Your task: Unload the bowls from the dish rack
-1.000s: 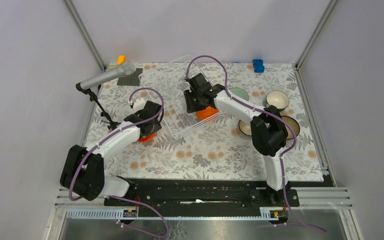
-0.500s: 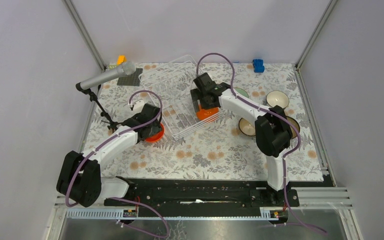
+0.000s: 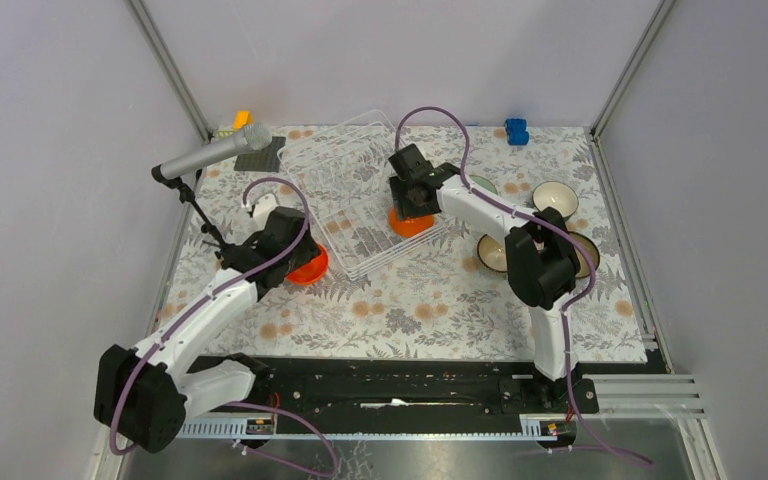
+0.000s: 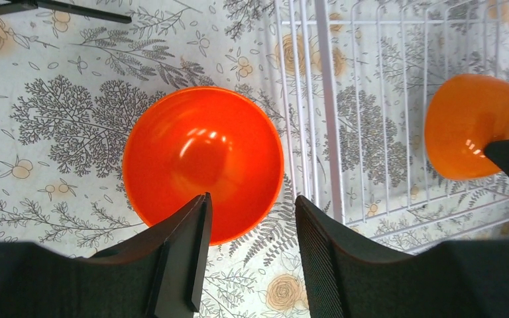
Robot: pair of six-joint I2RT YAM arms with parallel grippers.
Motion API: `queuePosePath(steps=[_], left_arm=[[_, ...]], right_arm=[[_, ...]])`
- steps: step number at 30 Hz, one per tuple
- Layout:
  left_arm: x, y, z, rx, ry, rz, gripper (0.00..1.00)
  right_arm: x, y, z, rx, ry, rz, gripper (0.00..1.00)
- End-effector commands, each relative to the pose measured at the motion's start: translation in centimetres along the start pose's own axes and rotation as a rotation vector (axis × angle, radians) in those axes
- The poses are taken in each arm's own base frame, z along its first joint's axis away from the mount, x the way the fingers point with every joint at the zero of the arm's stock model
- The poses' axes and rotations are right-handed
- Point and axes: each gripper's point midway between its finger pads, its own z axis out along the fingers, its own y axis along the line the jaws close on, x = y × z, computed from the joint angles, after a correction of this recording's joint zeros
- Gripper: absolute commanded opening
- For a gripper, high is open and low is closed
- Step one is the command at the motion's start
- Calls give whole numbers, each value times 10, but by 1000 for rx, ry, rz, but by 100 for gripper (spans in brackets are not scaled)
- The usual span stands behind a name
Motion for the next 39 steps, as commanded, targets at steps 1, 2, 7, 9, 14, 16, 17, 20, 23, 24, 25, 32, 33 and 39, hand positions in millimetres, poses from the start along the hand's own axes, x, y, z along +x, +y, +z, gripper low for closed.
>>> queuePosePath(steps=[1, 2, 7, 9, 14, 16, 17, 20, 23, 24, 25, 32, 33, 39], left_arm=[[-21, -19, -19, 92, -59, -19, 55], [-24, -21, -22, 105, -66, -21, 55], [-37, -36, -37, 181, -86, -23, 56], [-40, -46, -42, 224, -83, -19, 56], [-47, -81, -56, 389, -73, -2, 57], [-51, -97, -62, 457, -69, 7, 57], [-53, -103, -63, 481, -67, 7, 57], [-57, -117, -61, 509, -63, 5, 57], [-59, -129, -54, 518, -56, 19, 57], [-60, -133, -52, 520, -56, 24, 57], [-61, -136, -49, 520, -54, 29, 57], [-57, -152, -18, 485, -25, 64, 57], [-56, -153, -13, 473, -22, 66, 57], [-54, -161, 9, 441, -8, 75, 58]], right_arm=[[-8, 7, -5, -40, -2, 21, 56], [-10, 7, -8, -43, -11, 21, 52], [-24, 4, -25, -42, -59, 29, 40], [-28, 7, -32, -66, -74, 31, 39], [-36, 13, -38, -103, -95, 34, 41], [-40, 8, -40, -84, -108, 42, 49], [-43, 5, -40, -80, -112, 50, 52], [-50, -5, -39, -92, -115, 88, 55], [-58, -12, -38, -102, -123, 114, 53], [-60, -13, -37, -101, -126, 116, 52], [-62, -14, -34, -102, -125, 117, 50], [-62, -16, -7, -86, -81, 134, 41], [-60, -15, -3, -92, -71, 133, 40], [-48, -10, 9, -115, -29, 133, 37]])
